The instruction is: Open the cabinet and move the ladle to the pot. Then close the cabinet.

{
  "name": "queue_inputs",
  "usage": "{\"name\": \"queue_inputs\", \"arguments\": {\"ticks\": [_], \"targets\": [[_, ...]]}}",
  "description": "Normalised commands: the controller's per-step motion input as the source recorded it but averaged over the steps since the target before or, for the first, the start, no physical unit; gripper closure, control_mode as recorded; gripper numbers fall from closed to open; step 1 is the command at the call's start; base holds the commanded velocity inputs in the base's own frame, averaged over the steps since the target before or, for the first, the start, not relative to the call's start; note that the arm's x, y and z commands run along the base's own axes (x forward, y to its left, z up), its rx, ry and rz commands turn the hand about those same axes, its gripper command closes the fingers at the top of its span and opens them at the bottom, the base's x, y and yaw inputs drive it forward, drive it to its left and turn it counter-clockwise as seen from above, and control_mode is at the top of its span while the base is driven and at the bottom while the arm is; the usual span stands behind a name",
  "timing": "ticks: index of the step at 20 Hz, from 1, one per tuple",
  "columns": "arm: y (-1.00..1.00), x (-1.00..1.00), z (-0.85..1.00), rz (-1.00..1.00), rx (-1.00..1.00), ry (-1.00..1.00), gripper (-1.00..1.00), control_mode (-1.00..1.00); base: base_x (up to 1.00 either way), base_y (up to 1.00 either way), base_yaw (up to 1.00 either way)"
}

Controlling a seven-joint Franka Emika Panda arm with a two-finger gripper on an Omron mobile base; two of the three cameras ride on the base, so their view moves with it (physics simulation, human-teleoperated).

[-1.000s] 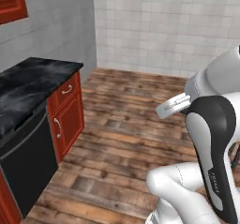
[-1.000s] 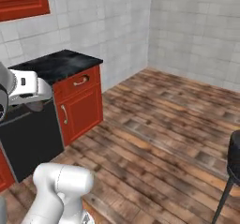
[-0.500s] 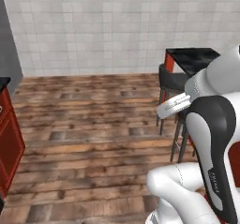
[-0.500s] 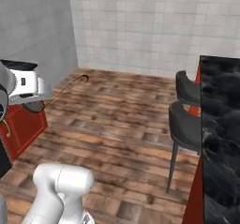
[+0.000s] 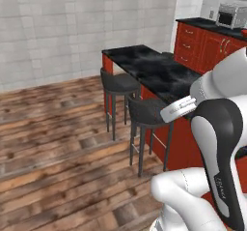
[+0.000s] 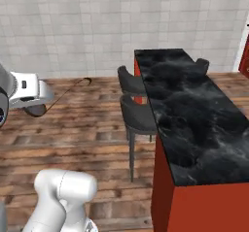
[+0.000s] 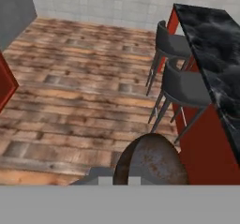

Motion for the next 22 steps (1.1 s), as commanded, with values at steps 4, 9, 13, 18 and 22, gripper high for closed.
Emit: {"name": "queue_inputs", "arguments": {"ticks": [4,9,13,18,22], "targets": [[0.00,0.00,0.00,0.00,0.00,0.00,1.00,1.00,0.00,-0.32,-0.59],[0.00,0.00,0.00,0.00,0.00,0.00,1.00,1.00,0.00,-0.31,-0.59],[0.00,0.00,0.00,0.00,0.00,0.00,1.00,1.00,0.00,-0.30,-0.58],[0.00,0.00,0.00,0.00,0.00,0.00,1.00,1.00,0.00,-0.36,-0.57],[0.00,0.00,0.00,0.00,0.00,0.00,1.00,1.00,0.08,-0.44,-0.54]]}}
